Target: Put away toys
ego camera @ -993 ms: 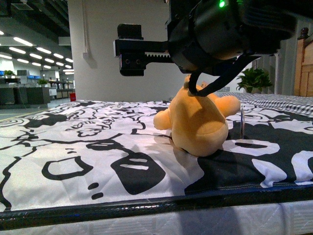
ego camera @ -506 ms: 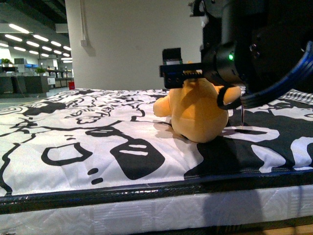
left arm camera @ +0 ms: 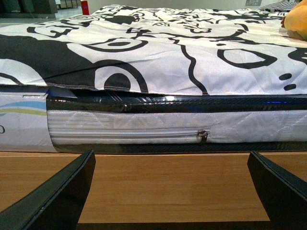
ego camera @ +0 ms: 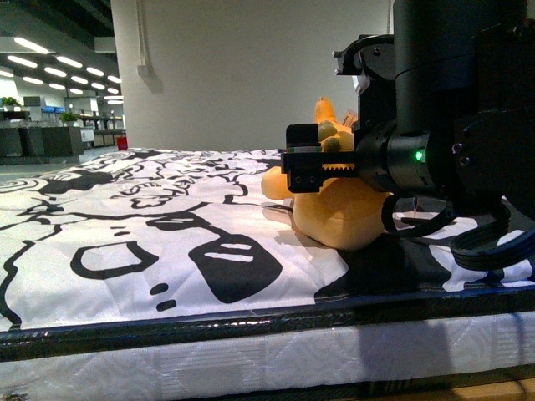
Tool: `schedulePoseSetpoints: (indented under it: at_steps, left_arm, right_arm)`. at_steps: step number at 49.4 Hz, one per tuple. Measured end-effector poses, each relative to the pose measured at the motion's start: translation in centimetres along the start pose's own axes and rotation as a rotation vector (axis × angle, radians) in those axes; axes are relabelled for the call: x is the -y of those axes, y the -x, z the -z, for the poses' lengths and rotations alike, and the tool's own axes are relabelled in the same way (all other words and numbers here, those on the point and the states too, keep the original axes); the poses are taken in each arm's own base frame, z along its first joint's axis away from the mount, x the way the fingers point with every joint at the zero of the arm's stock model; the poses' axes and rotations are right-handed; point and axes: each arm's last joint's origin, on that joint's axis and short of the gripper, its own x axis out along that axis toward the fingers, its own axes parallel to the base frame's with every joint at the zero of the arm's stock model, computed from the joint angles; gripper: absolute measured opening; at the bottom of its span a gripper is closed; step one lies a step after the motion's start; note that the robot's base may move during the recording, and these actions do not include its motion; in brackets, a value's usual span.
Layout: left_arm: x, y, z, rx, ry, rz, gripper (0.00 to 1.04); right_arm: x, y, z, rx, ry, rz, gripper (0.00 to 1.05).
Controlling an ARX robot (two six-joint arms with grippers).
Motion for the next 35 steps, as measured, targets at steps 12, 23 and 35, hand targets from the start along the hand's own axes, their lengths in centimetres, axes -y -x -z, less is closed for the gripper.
schedulePoseSetpoints:
  at_steps: [12, 23, 35]
  left_arm:
    - [0.0, 0.0, 0.0, 0.0, 0.0, 0.0, 0.98]
    - [0.0, 0.0, 0.0, 0.0, 0.0, 0.0, 0.98]
    - [0.0, 0.0, 0.0, 0.0, 0.0, 0.0, 0.98]
  right_arm:
    - [-1.7, 0.4, 0.6, -0.021, 0.036, -0.038, 0.98]
    - [-2.2, 0.2, 1.4, -0.015, 0.075, 0.008, 0.96]
    - [-2.3, 0.3, 1.7, -0.044, 0.121, 0.059, 0.62]
